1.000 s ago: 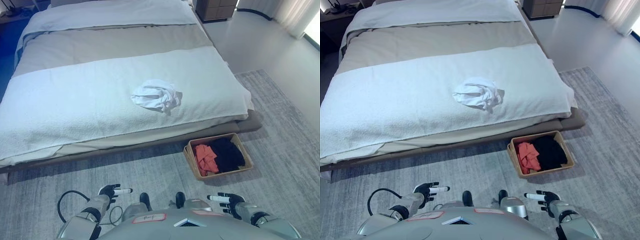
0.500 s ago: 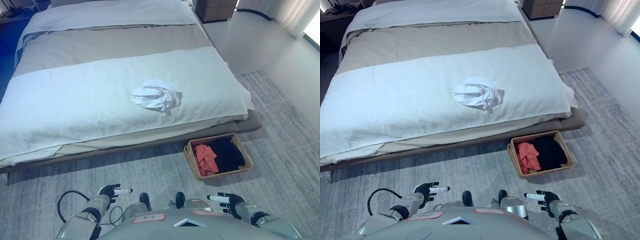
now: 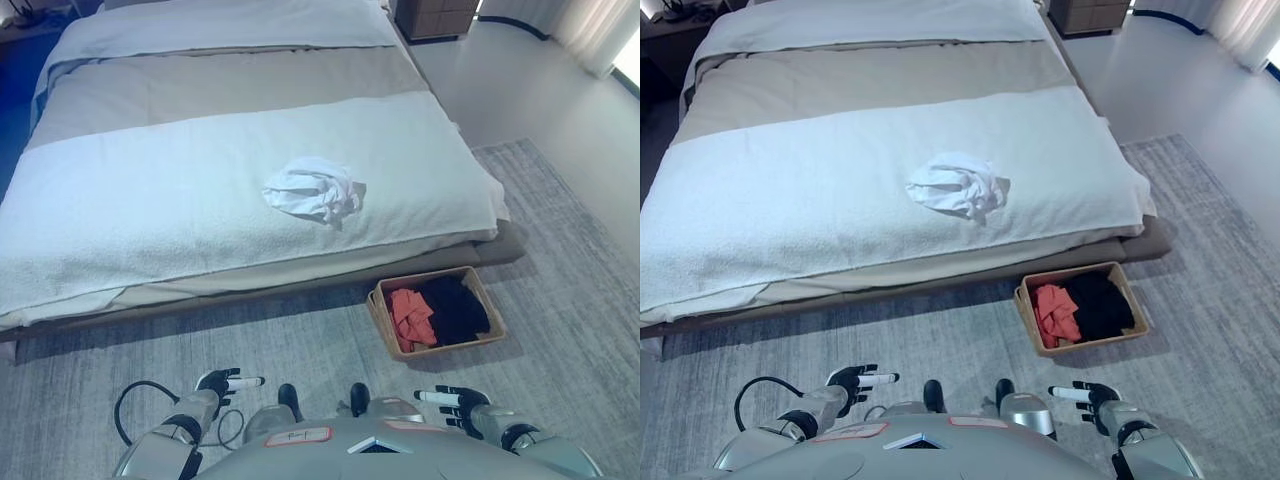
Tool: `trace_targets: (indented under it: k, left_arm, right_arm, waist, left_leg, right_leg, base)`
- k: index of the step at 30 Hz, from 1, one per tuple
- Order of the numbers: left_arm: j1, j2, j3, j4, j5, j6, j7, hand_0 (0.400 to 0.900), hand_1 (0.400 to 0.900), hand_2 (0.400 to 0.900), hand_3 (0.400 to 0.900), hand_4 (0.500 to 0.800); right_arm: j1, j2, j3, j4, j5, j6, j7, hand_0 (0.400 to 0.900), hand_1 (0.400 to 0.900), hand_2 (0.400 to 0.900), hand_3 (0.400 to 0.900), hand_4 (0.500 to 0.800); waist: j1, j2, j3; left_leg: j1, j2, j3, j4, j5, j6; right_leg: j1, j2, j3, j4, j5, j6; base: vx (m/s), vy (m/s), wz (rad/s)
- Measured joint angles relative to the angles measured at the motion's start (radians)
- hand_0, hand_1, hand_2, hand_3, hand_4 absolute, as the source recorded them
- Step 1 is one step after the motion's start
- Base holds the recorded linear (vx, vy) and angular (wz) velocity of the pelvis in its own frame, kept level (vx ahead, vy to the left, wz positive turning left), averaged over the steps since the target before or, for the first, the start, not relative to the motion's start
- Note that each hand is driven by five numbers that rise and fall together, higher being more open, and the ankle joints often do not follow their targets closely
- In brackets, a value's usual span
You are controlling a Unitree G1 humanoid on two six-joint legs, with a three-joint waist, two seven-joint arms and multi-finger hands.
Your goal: Put the clothes on the bed into the basket.
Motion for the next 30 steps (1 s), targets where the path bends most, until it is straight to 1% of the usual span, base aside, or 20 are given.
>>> trace_targets:
  k: [3,4,5,6,7,8,9,10,12,13,18,21,22,23,24,25,26,27,28,30]
  left_arm:
    - [-0.014,0.000,-0.023,0.000,0.000,-0.001,-0.002,0.900,0.900,0.900,0.900,0.800]
    - [-0.028,-0.002,-0.023,0.002,-0.001,-0.001,-0.002,0.900,0.900,0.900,0.900,0.800]
    - [-0.029,-0.003,-0.023,0.001,-0.001,-0.001,-0.001,0.900,0.900,0.900,0.900,0.800]
    - [-0.035,-0.005,-0.023,0.003,-0.001,-0.001,-0.003,0.900,0.900,0.900,0.900,0.800]
    - [-0.047,-0.006,-0.023,0.006,-0.001,-0.001,-0.003,0.900,0.900,0.900,0.900,0.800]
    - [-0.054,-0.005,-0.023,0.007,-0.001,-0.002,-0.003,0.900,0.900,0.900,0.900,0.800]
    - [-0.069,-0.005,-0.023,0.011,-0.001,-0.002,-0.003,0.900,0.900,0.900,0.900,0.800]
    - [-0.068,-0.007,-0.024,0.012,-0.001,-0.001,-0.007,0.900,0.900,0.900,0.900,0.800]
    - [-0.067,-0.009,-0.034,0.027,-0.001,0.000,-0.012,0.900,0.900,0.900,0.900,0.800]
    - [-0.065,-0.010,-0.036,0.035,-0.001,0.001,-0.013,0.900,0.900,0.900,0.900,0.800]
    - [-0.059,-0.019,-0.042,0.032,-0.003,-0.002,-0.012,0.900,0.900,0.900,0.900,0.800]
    - [-0.056,-0.027,-0.042,0.026,-0.004,-0.003,-0.011,0.900,0.900,0.900,0.900,0.800]
    - [-0.045,-0.035,-0.043,0.024,-0.004,-0.003,-0.010,0.900,0.900,0.900,0.900,0.800]
    - [-0.041,-0.035,-0.043,0.022,-0.004,-0.003,-0.009,0.900,0.900,0.900,0.900,0.800]
    - [-0.042,-0.031,-0.042,0.018,-0.004,-0.004,-0.008,0.900,0.900,0.900,0.900,0.800]
    - [-0.049,-0.017,-0.042,0.003,-0.004,-0.004,-0.005,0.900,0.900,0.900,0.900,0.800]
    - [-0.053,-0.012,-0.041,-0.002,-0.004,-0.004,-0.003,0.900,0.900,0.900,0.900,0.800]
    - [-0.055,-0.005,-0.040,-0.009,-0.004,-0.005,-0.001,0.900,0.900,0.900,0.900,0.800]
    - [-0.056,0.005,-0.037,-0.008,-0.004,-0.004,0.000,0.900,0.900,0.900,0.900,0.800]
    - [-0.059,0.017,-0.035,-0.008,-0.003,-0.005,0.001,0.900,0.900,0.900,0.900,0.800]
  right_arm:
    - [-0.002,-0.006,0.000,0.001,0.000,0.000,-0.001,0.900,0.900,0.900,0.900,0.800]
    - [-0.009,-0.010,0.000,0.002,0.000,-0.001,0.000,0.900,0.900,0.900,0.900,0.800]
    - [-0.015,-0.013,0.000,0.003,0.000,0.000,0.000,0.900,0.900,0.900,0.900,0.800]
    - [-0.021,-0.020,0.000,0.003,0.000,-0.001,0.000,0.900,0.900,0.900,0.900,0.800]
    - [-0.027,-0.024,-0.001,0.007,0.000,-0.001,0.000,0.900,0.900,0.900,0.900,0.800]
    - [-0.034,-0.024,-0.001,0.014,0.000,0.000,0.000,0.900,0.900,0.900,0.900,0.800]
    - [-0.041,-0.025,-0.001,0.018,0.000,0.000,-0.001,0.900,0.900,0.900,0.900,0.800]
    - [-0.049,-0.030,0.000,0.019,0.000,0.000,-0.001,0.900,0.900,0.900,0.900,0.800]
    - [-0.056,-0.040,0.000,0.019,0.000,-0.002,-0.003,0.900,0.900,0.900,0.900,0.800]
    - [-0.067,-0.046,0.000,0.018,0.001,-0.003,-0.004,0.900,0.900,0.900,0.900,0.800]
    - [-0.084,-0.057,-0.001,0.018,0.000,-0.002,-0.008,0.900,0.900,0.900,0.900,0.800]
    - [-0.082,-0.070,-0.001,0.018,0.000,-0.006,-0.008,0.900,0.900,0.900,0.900,0.800]
    - [-0.079,-0.080,0.001,0.022,0.000,-0.007,-0.010,0.900,0.900,0.900,0.900,0.800]
    - [-0.077,-0.076,0.003,0.022,0.000,-0.009,-0.011,0.900,0.900,0.900,0.900,0.800]
    - [-0.078,-0.072,0.013,0.020,0.000,-0.014,-0.003,0.900,0.900,0.900,0.900,0.800]
    - [-0.081,-0.057,0.018,0.020,0.000,-0.015,-0.003,0.900,0.900,0.900,0.900,0.800]
    - [-0.082,-0.051,0.018,0.020,0.000,-0.015,-0.002,0.900,0.900,0.900,0.900,0.800]
    - [-0.083,-0.042,0.018,0.021,0.000,-0.014,-0.001,0.900,0.900,0.900,0.900,0.800]
    - [-0.083,-0.028,0.018,0.021,0.000,-0.014,0.000,0.900,0.900,0.900,0.900,0.800]
    - [-0.085,-0.010,0.015,0.021,0.000,-0.017,0.001,0.900,0.900,0.900,0.900,0.800]
  waist:
    - [-0.002,0.023,0.028]
    - [-0.001,0.025,0.056]
    - [0.005,0.029,0.067]
    - [0.015,0.040,0.084]
    - [0.027,0.035,0.099]
    - [0.025,0.027,0.106]
    - [0.020,0.014,0.119]
    - [0.030,0.011,0.122]
    - [0.028,0.014,0.121]
    - [0.025,0.016,0.122]
    - [0.029,0.021,0.137]
    - [0.048,0.058,0.147]
    - [0.051,0.098,0.137]
    - [0.050,0.094,0.135]
    - [0.050,0.086,0.136]
    - [0.050,0.064,0.144]
    - [0.050,0.057,0.147]
    - [0.054,0.045,0.152]
    - [0.053,0.025,0.153]
    - [0.055,-0.003,0.148]
  left_leg:
    - [-0.036,0.005,-0.029,0.041,0.015,-0.027]
    - [-0.065,-0.002,-0.048,0.096,0.028,-0.049]
    - [-0.067,-0.002,-0.044,0.103,0.035,-0.058]
    - [-0.092,-0.005,-0.062,0.142,0.043,-0.078]
    - [-0.111,-0.019,-0.082,0.166,0.094,-0.130]
    - [-0.145,-0.031,-0.099,0.203,0.111,-0.150]
    - [-0.169,-0.045,-0.094,0.230,0.123,-0.156]
    - [-0.185,-0.049,-0.084,0.229,0.116,-0.147]
    - [-0.175,-0.057,-0.062,0.208,0.095,-0.117]
    - [-0.170,-0.061,-0.061,0.186,0.095,-0.116]
    - [-0.147,-0.049,-0.068,0.029,0.101,-0.108]
    - [-0.147,-0.019,-0.081,0.011,0.108,-0.095]
    - [-0.121,-0.005,-0.091,0.008,0.110,-0.068]
    - [-0.114,-0.013,-0.083,0.006,0.092,-0.055]
    - [-0.114,-0.024,-0.075,0.004,0.081,-0.056]
    - [-0.111,-0.046,-0.060,0.003,0.076,-0.050]
    - [-0.109,-0.052,-0.056,0.003,0.075,-0.041]
    - [-0.103,-0.060,-0.040,0.003,0.080,-0.025]
    - [-0.089,-0.074,-0.030,0.005,0.076,0.000]
    - [-0.087,-0.087,-0.015,0.027,0.052,0.031]
  right_leg:
    - [-0.004,0.016,-0.023,0.003,-0.006,-0.009]
    - [-0.008,0.003,-0.033,-0.002,-0.009,-0.013]
    - [0.001,0.003,-0.029,-0.001,-0.009,-0.014]
    - [-0.004,0.002,-0.032,0.001,-0.011,-0.016]
    - [-0.004,0.002,-0.037,0.003,-0.014,-0.021]
    - [-0.002,-0.011,-0.041,-0.001,-0.017,-0.026]
    - [-0.009,-0.031,-0.052,-0.001,-0.019,-0.033]
    - [-0.005,-0.038,-0.059,-0.002,-0.027,-0.051]
    - [-0.010,-0.037,-0.066,-0.001,-0.030,-0.064]
    - [-0.014,-0.033,-0.067,0.000,-0.031,-0.078]
    - [-0.001,-0.022,-0.045,-0.001,-0.030,-0.079]
    - [0.038,0.002,-0.016,-0.004,-0.047,-0.055]
    - [0.045,0.020,0.004,-0.002,-0.063,-0.028]
    - [0.046,0.018,0.008,0.000,-0.064,-0.021]
    - [0.039,0.003,0.035,0.000,-0.065,-0.020]
    - [0.032,-0.015,0.047,0.010,-0.067,-0.010]
    - [0.036,-0.027,0.048,0.010,-0.068,-0.005]
    - [0.034,-0.036,0.055,0.014,-0.071,0.014]
    - [0.046,-0.055,0.071,0.007,-0.071,0.020]
    - [0.052,-0.067,0.085,0.006,-0.074,0.026]
  base:
    - [-0.04,-0.136,0.17]
    - [-0.07,-0.113,0.13]
    - [-0.06,-0.150,0.21]
    - [-0.03,-0.121,0.31]
    - [0.00,-0.126,0.28]
    - [0.02,-0.088,0.15]
    - [0.07,-0.078,0.04]
    - [0.07,-0.053,-0.01]
    - [0.08,-0.032,-0.10]
    - [0.11,-0.029,-0.16]
    - [0.14,0.000,-0.19]
    - [0.16,0.062,-0.34]
    - [0.17,0.096,-0.37]
    - [0.18,0.117,-0.37]
    - [0.19,0.141,-0.34]
    - [0.22,0.173,-0.38]
    - [0.22,0.185,-0.36]
    - [0.22,0.212,-0.31]
    - [0.22,0.248,-0.25]
    - [0.20,0.272,-0.28]
